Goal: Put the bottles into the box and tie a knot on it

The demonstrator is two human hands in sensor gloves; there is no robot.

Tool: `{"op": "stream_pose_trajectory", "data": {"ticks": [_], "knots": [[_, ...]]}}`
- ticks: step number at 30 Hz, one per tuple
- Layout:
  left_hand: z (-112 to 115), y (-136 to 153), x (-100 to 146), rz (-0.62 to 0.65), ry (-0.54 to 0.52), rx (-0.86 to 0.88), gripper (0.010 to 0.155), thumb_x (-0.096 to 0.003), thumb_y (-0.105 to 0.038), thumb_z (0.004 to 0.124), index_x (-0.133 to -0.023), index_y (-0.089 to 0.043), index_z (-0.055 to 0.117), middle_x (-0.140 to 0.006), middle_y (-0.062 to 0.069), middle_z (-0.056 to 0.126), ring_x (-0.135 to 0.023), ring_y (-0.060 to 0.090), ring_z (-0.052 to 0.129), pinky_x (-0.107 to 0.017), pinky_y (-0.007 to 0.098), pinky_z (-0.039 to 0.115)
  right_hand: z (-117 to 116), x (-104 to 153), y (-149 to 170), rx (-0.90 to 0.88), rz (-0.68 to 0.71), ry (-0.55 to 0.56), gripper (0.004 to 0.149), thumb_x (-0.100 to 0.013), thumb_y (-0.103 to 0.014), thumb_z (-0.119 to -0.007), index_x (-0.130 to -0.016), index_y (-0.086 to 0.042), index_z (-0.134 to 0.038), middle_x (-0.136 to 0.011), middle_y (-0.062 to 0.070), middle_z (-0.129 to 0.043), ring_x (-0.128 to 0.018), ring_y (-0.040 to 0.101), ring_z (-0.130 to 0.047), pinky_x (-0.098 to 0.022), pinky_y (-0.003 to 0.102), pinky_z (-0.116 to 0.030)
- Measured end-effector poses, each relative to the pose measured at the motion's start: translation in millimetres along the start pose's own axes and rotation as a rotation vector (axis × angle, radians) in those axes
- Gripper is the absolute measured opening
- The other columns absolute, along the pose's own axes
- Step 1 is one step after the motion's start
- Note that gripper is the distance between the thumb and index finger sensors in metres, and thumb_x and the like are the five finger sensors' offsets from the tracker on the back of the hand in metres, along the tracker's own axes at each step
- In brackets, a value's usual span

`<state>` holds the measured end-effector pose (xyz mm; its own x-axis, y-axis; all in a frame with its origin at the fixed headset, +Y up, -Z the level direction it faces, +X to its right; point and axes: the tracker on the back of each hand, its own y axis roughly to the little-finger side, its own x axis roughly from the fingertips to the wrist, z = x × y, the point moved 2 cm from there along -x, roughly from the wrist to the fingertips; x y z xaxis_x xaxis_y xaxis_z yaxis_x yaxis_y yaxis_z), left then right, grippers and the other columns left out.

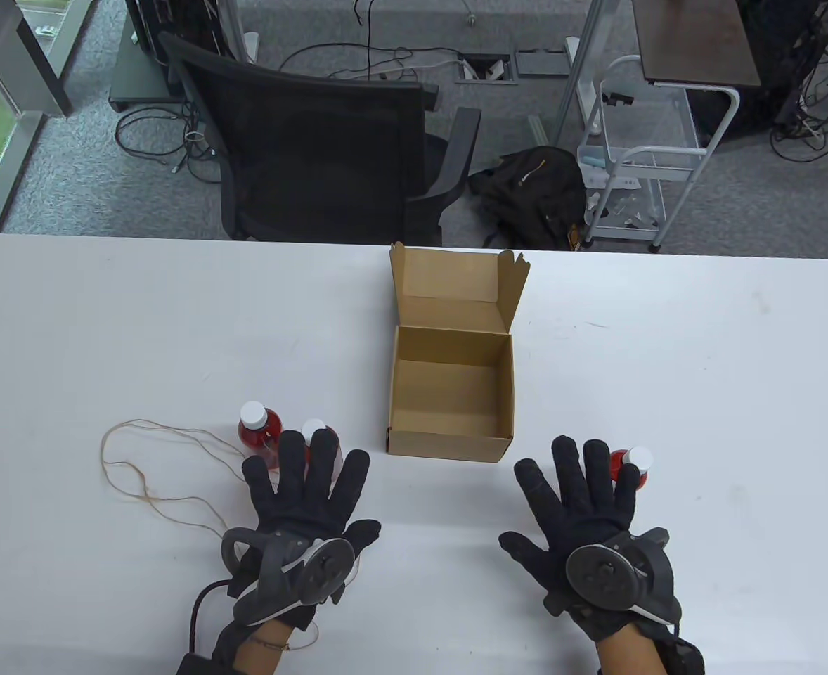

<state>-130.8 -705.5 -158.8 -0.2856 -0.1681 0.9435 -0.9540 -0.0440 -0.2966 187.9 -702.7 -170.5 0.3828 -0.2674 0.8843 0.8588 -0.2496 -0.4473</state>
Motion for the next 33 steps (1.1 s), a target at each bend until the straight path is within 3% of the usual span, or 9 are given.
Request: {"op": "stream_pose_trajectory", "data": {"ticks": [8, 14, 19, 26, 33], "knots": [[-11, -27, -7, 0.068, -0.039, 0.017, 0.100, -0.0497, -0.067, 0.069, -0.115, -0.032, 0.001, -0.123, 0.018, -0.008, -0.105, 0.054, -0.010, -0.063, 0.078, 0.004, 4, 1, 4, -0.019, -0.008, 0.013, 0.087, -0.047, -0.063, -0.076, -0.115, -0.024, -0.038, -0.118, 0.019, -0.013, -0.100, 0.049, -0.001, -0.058, 0.076, -0.002], [-12, -62, -39, 0.106, 0.006, 0.007, 0.102, -0.0498, -0.067, 0.070, -0.115, -0.029, 0.001, -0.123, 0.019, -0.006, -0.107, 0.052, -0.006, -0.066, 0.074, 0.005, 4, 0, 8, -0.037, -0.017, 0.009, 0.087, -0.047, -0.062, -0.077, -0.115, -0.024, -0.038, -0.118, 0.019, -0.013, -0.100, 0.049, -0.002, -0.058, 0.076, -0.002], [15, -78, -76, 0.064, 0.207, 0.047, 0.101, -0.0516, -0.064, 0.069, -0.114, -0.027, -0.001, -0.125, 0.020, 0.000, -0.110, 0.051, -0.001, -0.068, 0.070, 0.006, 5, 1, 8, -0.047, -0.012, 0.014, 0.087, -0.047, -0.062, -0.077, -0.115, -0.024, -0.039, -0.118, 0.019, -0.013, -0.100, 0.049, -0.001, -0.058, 0.076, -0.002], [51, -86, -90, 0.015, 0.340, -0.011, 0.101, -0.0509, -0.063, 0.071, -0.116, -0.023, 0.006, -0.126, 0.020, 0.003, -0.109, 0.052, 0.001, -0.067, 0.071, 0.008, 5, 0, 8, -0.062, -0.011, 0.009, 0.086, -0.047, -0.062, -0.077, -0.115, -0.023, -0.040, -0.118, 0.019, -0.013, -0.099, 0.049, -0.001, -0.058, 0.076, -0.002], [55, -84, -88, 0.014, 0.299, -0.003, 0.099, -0.0509, -0.062, 0.071, -0.116, -0.024, 0.007, -0.128, 0.019, 0.014, -0.112, 0.054, 0.012, -0.069, 0.075, 0.018, 7, 1, 8, -0.060, -0.012, 0.020, 0.087, -0.048, -0.061, -0.076, -0.115, -0.023, -0.037, -0.118, 0.020, -0.013, -0.099, 0.049, -0.001, -0.058, 0.076, -0.002]]}}
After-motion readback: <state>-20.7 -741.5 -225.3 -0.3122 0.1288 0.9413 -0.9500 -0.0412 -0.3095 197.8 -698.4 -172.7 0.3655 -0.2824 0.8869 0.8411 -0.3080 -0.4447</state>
